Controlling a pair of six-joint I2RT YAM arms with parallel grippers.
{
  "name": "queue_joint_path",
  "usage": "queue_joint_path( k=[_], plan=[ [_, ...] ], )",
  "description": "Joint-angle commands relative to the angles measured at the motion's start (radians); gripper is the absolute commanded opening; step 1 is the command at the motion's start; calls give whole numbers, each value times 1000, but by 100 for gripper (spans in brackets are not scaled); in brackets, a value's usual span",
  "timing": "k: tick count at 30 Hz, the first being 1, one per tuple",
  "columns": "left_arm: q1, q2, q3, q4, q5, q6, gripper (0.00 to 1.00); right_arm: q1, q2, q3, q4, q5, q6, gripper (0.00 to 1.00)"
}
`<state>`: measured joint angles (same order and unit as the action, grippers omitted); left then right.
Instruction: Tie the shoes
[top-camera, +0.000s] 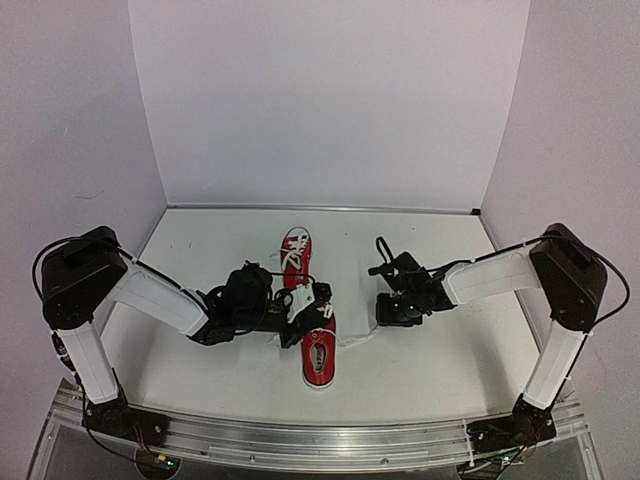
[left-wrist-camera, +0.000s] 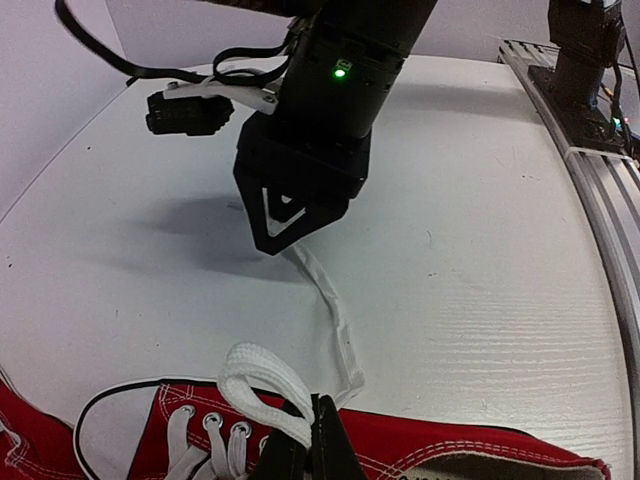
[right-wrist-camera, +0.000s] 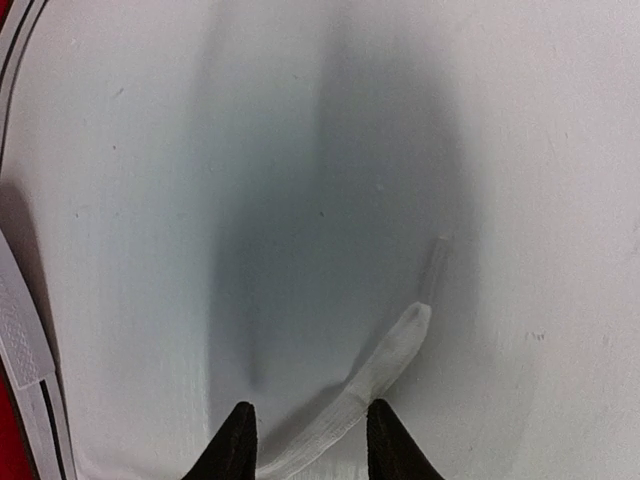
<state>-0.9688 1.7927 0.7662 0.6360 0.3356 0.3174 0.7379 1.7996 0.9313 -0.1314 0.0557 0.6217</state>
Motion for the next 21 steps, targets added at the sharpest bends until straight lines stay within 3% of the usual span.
queue_joint_path(
  k=[1,4,15,21],
  plan=[
    [-6,1,35,15,31,24,0,-1,87,45,-73,9,-59,25],
    [-5,-2,30,11,31,33,0,0,95,49,-79,1,-70,0],
    [-7,-4,-29,116,27,71,0,0,-99,220,-35,-86,-199,0],
    [-7,-1,-19,95,30,127,0,-1,-102,348,-43,-181,-253,0]
  ],
)
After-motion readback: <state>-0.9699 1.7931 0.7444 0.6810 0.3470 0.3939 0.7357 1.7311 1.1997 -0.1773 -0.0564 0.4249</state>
